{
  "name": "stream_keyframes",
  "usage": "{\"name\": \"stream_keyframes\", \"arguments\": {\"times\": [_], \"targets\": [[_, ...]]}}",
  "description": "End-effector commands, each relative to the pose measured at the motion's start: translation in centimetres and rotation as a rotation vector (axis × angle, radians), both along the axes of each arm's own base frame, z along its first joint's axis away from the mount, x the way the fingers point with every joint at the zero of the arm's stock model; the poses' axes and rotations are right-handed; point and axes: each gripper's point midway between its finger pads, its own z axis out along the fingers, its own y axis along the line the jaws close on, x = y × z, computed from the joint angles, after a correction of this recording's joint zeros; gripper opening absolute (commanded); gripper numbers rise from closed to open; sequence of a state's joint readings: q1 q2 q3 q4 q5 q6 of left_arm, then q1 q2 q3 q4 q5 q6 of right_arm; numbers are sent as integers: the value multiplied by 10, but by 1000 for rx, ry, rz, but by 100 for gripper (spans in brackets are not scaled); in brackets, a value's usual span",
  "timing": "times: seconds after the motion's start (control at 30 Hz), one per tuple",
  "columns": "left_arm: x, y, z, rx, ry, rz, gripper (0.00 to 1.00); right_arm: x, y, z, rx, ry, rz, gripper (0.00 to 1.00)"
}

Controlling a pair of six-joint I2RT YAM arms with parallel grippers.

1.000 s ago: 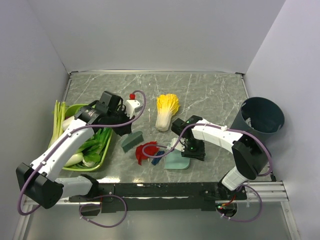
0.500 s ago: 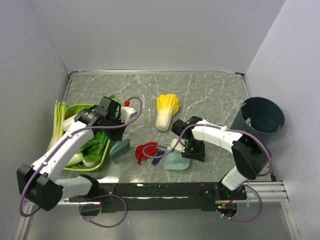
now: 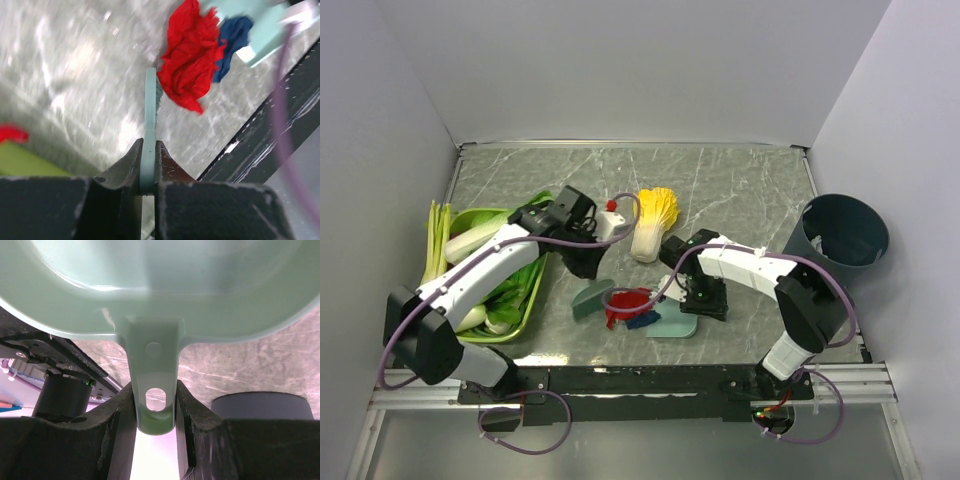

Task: Sweep away the paper scraps from the table

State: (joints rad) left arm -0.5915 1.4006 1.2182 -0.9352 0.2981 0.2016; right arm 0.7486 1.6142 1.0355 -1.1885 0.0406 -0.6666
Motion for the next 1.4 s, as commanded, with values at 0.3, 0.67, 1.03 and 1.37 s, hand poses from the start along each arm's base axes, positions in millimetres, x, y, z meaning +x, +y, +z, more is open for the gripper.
{"name": "stream_keyframes", "arguments": {"times": [0.3, 0.67, 1.03, 1.37], "targets": [[11, -56, 27, -63, -75, -118, 1, -12, 14, -5, 87, 28, -43, 0], [15, 14, 29, 155, -175, 11, 1, -8, 19, -13, 125, -12, -54, 0], [-30, 2, 6, 26, 6, -87, 1, -5, 29, -12, 147, 5, -70, 0], [-8, -46, 22, -135, -9, -168, 1, 1, 37, -13, 184, -36, -94, 0]]}}
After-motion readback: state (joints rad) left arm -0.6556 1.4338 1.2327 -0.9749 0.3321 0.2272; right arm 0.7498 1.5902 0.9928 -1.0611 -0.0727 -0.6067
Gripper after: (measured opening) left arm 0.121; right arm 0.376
